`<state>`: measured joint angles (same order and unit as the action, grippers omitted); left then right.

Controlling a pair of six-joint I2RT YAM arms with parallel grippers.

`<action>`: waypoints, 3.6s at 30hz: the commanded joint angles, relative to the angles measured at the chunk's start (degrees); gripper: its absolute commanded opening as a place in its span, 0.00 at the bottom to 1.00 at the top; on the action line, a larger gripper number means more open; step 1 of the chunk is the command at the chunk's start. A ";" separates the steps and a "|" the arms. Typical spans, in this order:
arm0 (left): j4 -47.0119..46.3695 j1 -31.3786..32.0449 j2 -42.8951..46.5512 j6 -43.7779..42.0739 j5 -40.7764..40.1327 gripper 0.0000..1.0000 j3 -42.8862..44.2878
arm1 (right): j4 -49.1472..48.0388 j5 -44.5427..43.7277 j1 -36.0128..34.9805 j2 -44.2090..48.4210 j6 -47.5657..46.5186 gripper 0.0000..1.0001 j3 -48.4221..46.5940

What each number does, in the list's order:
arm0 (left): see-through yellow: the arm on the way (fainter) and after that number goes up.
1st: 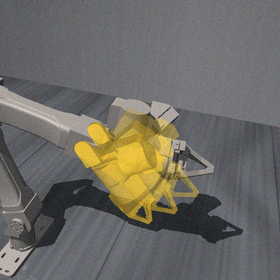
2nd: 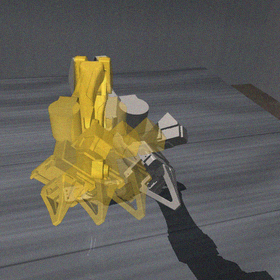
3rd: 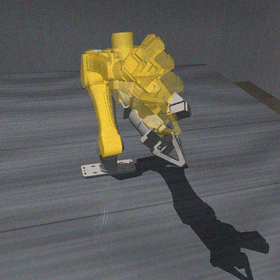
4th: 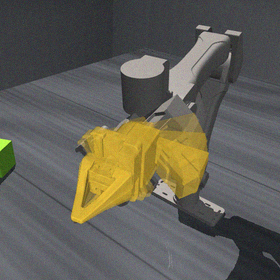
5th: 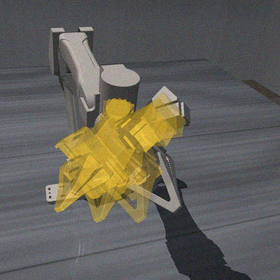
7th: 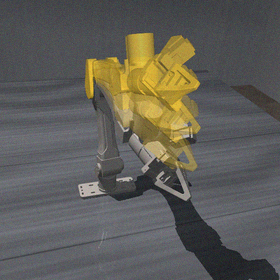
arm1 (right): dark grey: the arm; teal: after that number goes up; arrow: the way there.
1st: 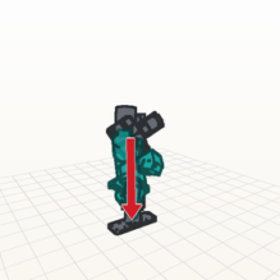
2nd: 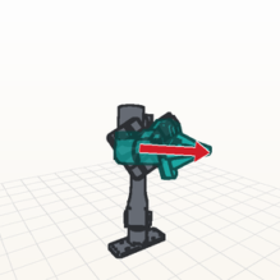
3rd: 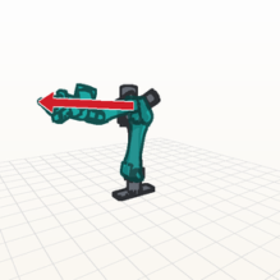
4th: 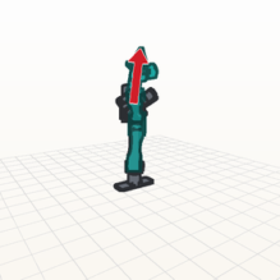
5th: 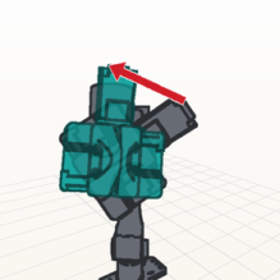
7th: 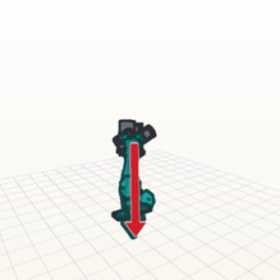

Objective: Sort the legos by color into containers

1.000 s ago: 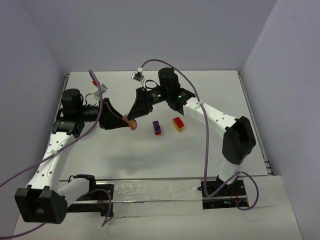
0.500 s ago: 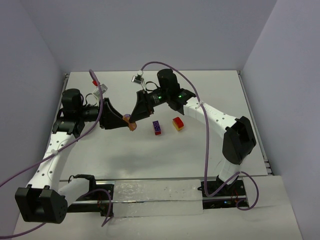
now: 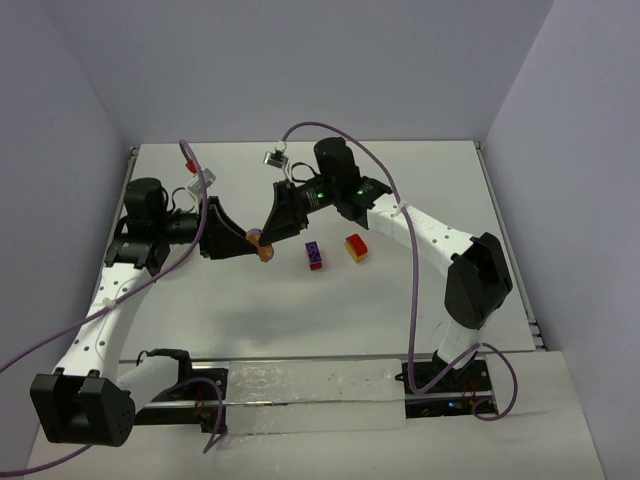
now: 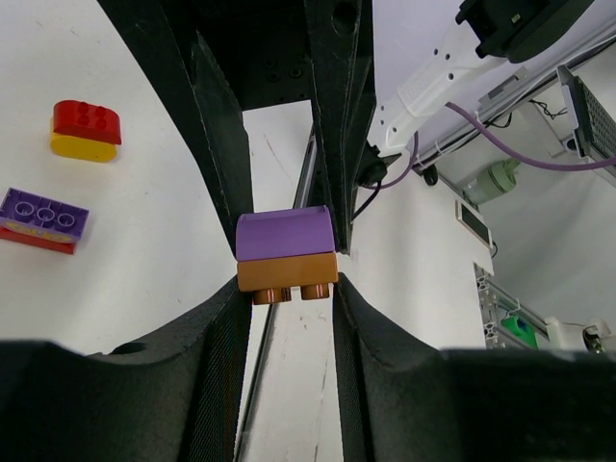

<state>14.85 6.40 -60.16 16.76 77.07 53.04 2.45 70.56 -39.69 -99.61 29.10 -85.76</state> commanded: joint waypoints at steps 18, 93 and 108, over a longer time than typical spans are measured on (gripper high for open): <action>19.24 -1.80 -0.01 -21.74 -1.04 0.00 5.58 | 10.14 -1.30 6.41 2.85 -7.83 0.00 -1.46; 50.54 -50.70 -45.13 -107.73 -16.68 0.14 33.53 | 27.97 -12.99 4.63 -7.17 -19.96 0.00 -11.62; 46.93 -49.82 -45.81 -103.38 -16.68 0.41 33.92 | 29.21 -13.61 4.18 -7.63 -20.76 0.00 -12.35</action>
<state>67.33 -43.45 -105.08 -87.16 58.78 84.31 31.17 56.21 -34.75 -106.41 9.48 -94.84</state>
